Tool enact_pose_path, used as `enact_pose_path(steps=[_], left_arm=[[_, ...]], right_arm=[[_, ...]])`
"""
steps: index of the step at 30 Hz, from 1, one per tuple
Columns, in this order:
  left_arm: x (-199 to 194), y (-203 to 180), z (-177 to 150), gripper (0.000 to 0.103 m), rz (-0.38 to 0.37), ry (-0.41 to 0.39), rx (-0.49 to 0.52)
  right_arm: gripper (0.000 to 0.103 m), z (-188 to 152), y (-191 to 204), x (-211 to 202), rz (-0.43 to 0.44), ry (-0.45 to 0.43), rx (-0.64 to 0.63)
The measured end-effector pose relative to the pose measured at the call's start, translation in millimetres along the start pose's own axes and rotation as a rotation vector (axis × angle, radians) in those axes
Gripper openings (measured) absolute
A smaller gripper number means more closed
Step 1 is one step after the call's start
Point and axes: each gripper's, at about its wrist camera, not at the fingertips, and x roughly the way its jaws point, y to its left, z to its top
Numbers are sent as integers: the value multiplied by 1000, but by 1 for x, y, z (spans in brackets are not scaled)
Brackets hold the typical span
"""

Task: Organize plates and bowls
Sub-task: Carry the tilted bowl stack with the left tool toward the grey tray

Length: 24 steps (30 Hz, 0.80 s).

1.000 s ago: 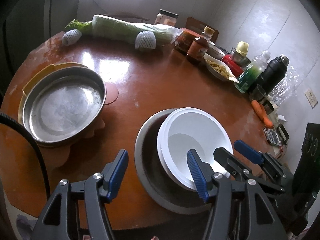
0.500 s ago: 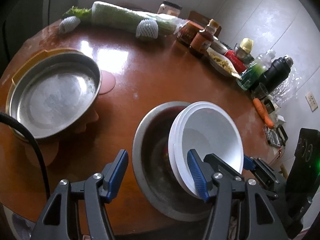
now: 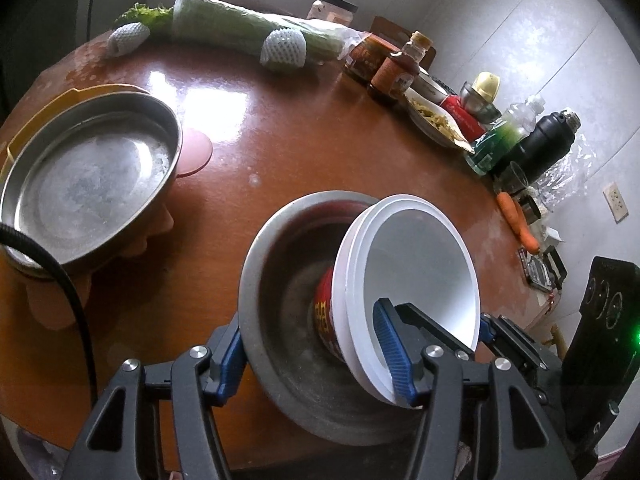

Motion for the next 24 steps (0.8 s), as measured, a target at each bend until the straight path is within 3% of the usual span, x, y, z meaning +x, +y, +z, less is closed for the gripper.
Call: enact_pose_path(steps=[7, 24], left_arm=[[-10, -1, 2, 59, 18, -32, 12], [-41, -7, 0, 59, 34, -96, 44]], right_arm=[[45, 2, -2, -1, 20, -11, 31], [43, 6, 13, -21, 24, -55, -1]])
